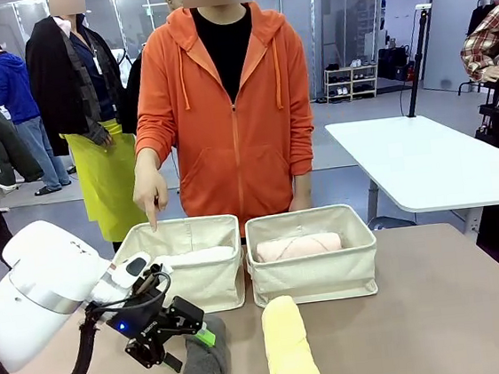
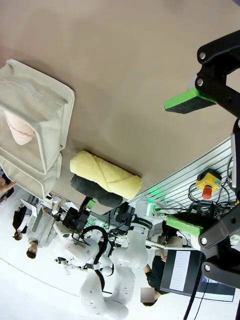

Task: Divide the towels into two baskets.
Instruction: Pick up one hotel-folded towel from the bottom of the table and place it in the Fabric basket indicated by the person.

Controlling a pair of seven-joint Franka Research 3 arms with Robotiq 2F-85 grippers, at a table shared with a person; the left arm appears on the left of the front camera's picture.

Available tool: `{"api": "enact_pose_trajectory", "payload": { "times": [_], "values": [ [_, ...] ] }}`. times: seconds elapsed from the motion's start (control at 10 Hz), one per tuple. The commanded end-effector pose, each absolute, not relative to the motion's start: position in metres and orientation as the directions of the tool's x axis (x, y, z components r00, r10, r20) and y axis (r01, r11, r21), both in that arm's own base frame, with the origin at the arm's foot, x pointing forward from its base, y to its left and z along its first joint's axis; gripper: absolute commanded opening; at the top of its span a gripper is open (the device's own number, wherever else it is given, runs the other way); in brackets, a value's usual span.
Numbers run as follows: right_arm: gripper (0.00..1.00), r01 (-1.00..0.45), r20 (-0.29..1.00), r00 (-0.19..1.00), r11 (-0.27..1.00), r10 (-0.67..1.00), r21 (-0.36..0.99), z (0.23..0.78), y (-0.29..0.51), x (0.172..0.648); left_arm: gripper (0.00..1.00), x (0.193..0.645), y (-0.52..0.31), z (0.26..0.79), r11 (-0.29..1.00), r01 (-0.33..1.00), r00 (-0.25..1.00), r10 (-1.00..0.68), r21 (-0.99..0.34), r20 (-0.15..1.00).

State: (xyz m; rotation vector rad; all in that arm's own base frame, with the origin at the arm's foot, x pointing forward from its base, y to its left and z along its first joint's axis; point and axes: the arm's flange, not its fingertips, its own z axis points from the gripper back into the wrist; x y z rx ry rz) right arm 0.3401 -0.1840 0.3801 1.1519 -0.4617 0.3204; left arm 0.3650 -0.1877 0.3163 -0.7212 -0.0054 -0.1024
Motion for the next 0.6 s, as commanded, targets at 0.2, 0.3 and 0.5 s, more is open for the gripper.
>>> {"api": "enact_pose_trajectory", "payload": {
  "times": [0.2, 0.3, 0.5],
  "values": [
    [1.0, -0.462, 0.495, 0.869, 0.383, 0.013, 0.8, 0.384, -0.185, 0.338, 1.0, 0.321, -0.19, 0.299, 0.761, 0.086, 0.996, -0.068, -0.643, 0.053],
    [1.0, -0.462, 0.495, 0.869, 0.383, 0.013, 0.8, 0.384, -0.185, 0.338, 1.0, 0.319, -0.191, 0.295, 0.763, 0.091, 0.996, -0.076, -0.64, 0.051],
    [1.0, -0.462, 0.495, 0.869, 0.383, 0.013, 0.8, 0.384, -0.185, 0.338, 0.98, 0.318, -0.191, 0.291, 0.758, 0.093, 0.996, -0.077, -0.646, 0.053]
  ]
}}
